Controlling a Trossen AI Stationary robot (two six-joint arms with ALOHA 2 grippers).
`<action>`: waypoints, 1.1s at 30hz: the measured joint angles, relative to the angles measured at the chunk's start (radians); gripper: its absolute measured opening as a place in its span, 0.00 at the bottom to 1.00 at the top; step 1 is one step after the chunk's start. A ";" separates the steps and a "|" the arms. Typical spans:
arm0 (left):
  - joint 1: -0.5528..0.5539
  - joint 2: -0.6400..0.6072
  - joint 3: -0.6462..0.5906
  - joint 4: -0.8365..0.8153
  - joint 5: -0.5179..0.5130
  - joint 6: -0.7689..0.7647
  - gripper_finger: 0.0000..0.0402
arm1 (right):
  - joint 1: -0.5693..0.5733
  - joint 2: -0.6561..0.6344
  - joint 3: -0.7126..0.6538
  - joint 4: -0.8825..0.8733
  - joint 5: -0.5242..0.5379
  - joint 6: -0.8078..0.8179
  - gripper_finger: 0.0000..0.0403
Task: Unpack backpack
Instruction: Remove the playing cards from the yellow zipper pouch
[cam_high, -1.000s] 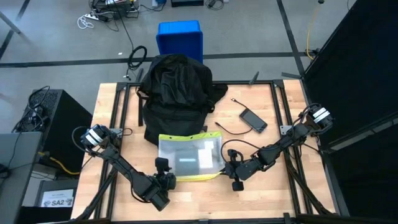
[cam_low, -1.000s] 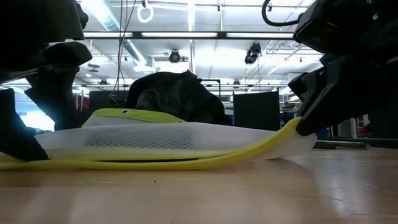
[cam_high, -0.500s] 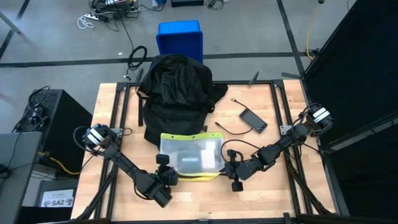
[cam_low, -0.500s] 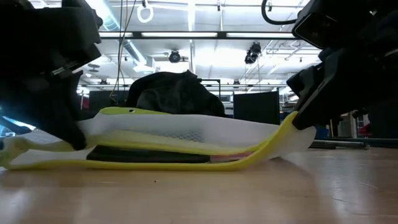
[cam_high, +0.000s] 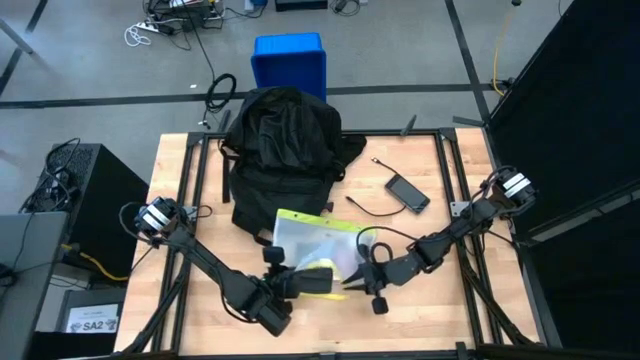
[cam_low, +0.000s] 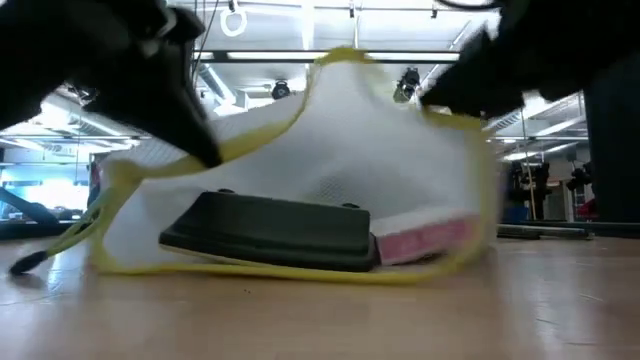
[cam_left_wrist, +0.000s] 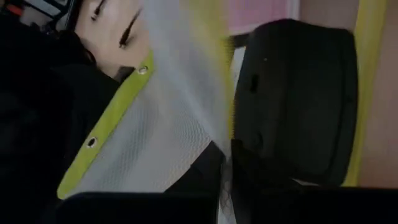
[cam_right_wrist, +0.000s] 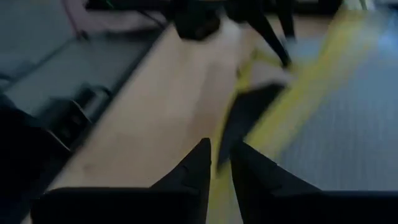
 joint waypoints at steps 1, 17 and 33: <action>0.003 0.000 0.008 0.000 -0.005 0.000 0.00 | 0.006 0.000 0.000 0.028 0.000 -0.019 0.12; 0.081 0.000 0.030 0.108 -0.067 0.065 0.00 | 0.038 0.063 0.000 0.250 -0.002 -0.115 0.31; 0.130 0.000 0.030 0.216 -0.058 0.068 0.00 | 0.056 0.150 0.244 -0.313 0.123 -0.154 0.26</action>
